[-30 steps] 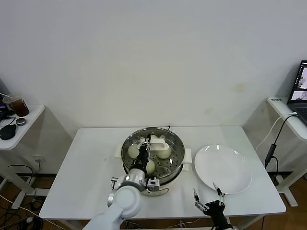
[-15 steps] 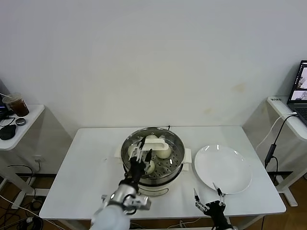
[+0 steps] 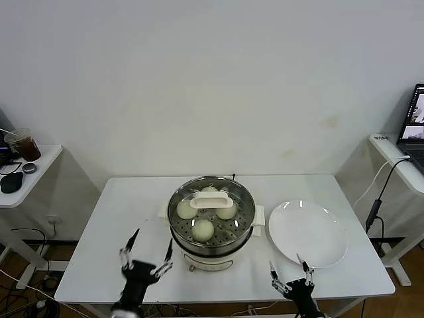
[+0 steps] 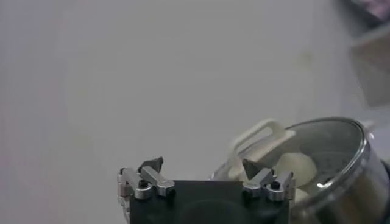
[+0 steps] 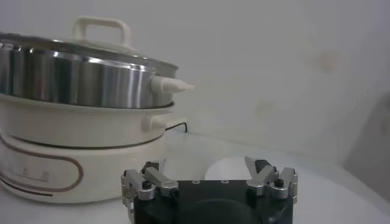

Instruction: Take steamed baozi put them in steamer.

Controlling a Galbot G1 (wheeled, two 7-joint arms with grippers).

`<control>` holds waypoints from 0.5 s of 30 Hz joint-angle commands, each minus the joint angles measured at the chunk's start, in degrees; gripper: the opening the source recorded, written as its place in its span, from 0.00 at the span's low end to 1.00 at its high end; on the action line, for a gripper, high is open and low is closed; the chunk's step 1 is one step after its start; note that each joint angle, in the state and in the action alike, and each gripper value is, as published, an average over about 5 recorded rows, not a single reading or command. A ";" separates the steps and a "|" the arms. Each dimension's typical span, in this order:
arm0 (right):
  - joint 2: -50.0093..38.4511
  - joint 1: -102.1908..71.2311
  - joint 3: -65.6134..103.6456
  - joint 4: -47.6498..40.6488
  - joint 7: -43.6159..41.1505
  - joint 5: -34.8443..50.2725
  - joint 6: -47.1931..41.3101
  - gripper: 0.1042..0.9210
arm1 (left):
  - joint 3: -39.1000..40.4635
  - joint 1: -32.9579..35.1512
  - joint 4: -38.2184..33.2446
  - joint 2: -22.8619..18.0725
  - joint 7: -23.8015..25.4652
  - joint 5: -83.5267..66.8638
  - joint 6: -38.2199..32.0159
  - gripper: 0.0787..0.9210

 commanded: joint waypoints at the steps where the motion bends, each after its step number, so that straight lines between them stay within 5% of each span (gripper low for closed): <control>1: -5.09 -5.97 -3.58 6.03 2.74 5.97 -6.43 0.88 | -8.67 15.76 8.81 -3.72 -0.40 -19.83 -17.96 0.88; 7: -5.30 -7.07 -3.06 6.61 3.54 5.81 -6.38 0.88 | -9.60 16.01 15.12 -4.49 3.80 -19.14 -23.02 0.88; 15: -5.11 -8.06 -2.94 6.58 3.88 5.30 -5.52 0.88 | -10.25 14.73 15.53 -4.59 6.06 -18.63 -21.16 0.88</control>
